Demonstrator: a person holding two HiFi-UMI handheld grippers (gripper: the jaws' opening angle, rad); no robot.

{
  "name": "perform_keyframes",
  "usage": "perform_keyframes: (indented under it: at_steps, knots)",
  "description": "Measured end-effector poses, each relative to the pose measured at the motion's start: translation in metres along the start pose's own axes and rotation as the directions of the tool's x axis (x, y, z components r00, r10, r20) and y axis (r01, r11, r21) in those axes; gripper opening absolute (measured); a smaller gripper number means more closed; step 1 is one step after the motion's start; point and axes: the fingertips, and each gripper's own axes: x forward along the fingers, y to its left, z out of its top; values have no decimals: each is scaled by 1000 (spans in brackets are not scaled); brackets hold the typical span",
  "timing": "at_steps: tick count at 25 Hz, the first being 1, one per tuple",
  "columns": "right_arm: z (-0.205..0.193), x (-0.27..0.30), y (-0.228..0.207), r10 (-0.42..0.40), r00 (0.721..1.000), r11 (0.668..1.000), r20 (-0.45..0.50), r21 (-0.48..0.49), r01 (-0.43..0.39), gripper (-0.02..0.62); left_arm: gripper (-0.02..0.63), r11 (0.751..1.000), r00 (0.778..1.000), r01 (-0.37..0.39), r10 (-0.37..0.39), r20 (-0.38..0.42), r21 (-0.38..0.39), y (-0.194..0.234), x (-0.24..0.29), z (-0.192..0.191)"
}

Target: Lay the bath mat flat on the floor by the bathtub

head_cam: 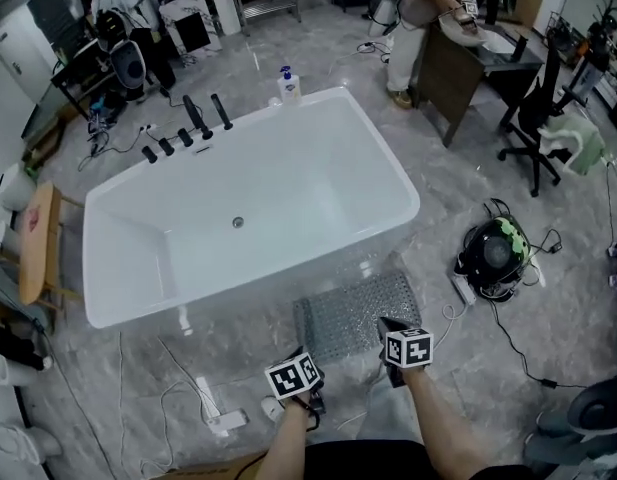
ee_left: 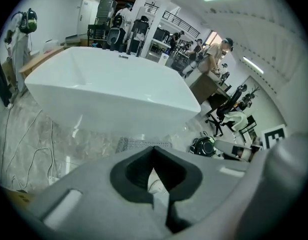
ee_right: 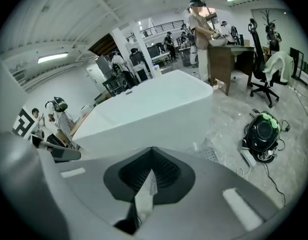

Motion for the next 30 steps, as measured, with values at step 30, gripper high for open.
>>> perform_keyframes:
  at_steps: [30]
  knots:
    - [264, -174, 249, 338, 792, 862, 508, -505, -45, 6, 5, 973, 733, 110, -217, 645, 202, -66, -255, 245]
